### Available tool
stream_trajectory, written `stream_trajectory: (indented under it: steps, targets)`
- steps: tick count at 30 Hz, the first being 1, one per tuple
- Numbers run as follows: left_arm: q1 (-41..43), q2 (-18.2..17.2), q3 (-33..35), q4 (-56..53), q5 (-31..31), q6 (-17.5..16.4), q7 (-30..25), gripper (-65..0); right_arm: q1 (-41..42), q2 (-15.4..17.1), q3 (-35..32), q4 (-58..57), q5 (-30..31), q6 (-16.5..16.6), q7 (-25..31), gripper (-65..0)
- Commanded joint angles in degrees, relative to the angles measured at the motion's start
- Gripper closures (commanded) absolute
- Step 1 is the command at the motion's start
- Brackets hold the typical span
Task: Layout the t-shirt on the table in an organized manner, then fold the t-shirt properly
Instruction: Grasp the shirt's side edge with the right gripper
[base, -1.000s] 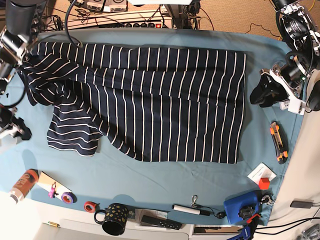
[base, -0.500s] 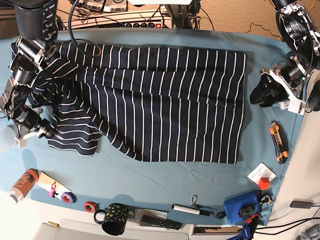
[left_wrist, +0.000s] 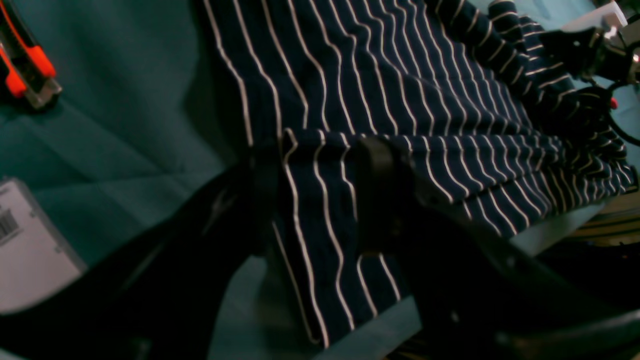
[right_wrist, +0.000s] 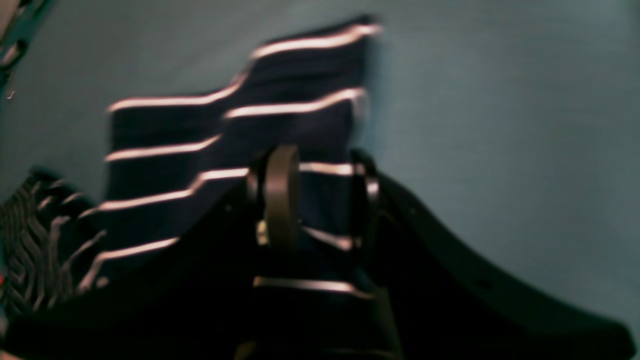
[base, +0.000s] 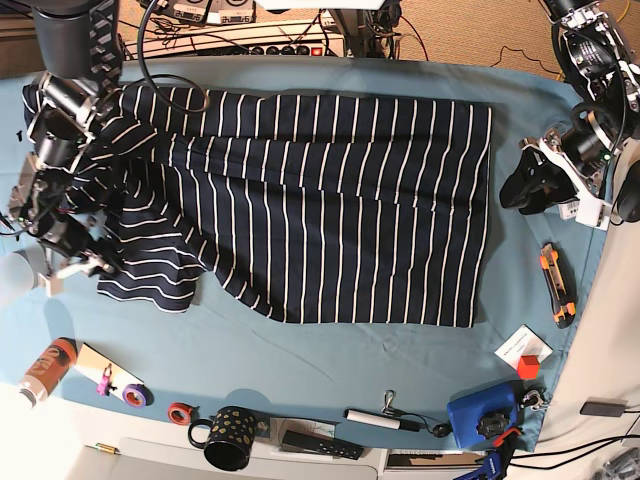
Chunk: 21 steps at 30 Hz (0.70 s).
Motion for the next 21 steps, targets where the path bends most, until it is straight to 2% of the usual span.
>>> stream_trajectory:
  steps: [1,4,13,14,17,21]
  targets:
    - [-0.42,-0.76,-0.22,0.87,-1.27,-0.22,-1.44,-24.1,1.46,0.44,0.07,0.90,0.46,0.61,0.48,-17.2]
    - [-0.42,-0.79,-0.22,0.87,-1.25,-0.24,-1.42,-24.1,1.46,-0.33,0.07,0.90,0.66,0.59,0.55,-17.2]
    - [-0.44,-0.79,-0.22,0.87,-1.27,-0.24,-1.60,-24.1,1.46,1.20,0.09,1.01,0.79,0.63,0.00,-17.0]
    - [-0.44,-0.79,-0.22,0.87,-1.27,-0.24,-1.68,-24.1,1.46,1.18,0.09,1.01,0.76,0.72,-0.59,-15.7]
    - [-0.44,-0.79,-0.22,0.87,-1.27,-0.22,-1.66,-24.1,1.46,1.18,0.09,1.01,0.74,0.72,-1.70,-6.1]
    - [-0.46,-0.76,-0.02,0.87,-0.72,-0.22,-3.58,-24.1,1.46,1.16,0.09,1.01,0.35,0.70,-3.61,-1.1]
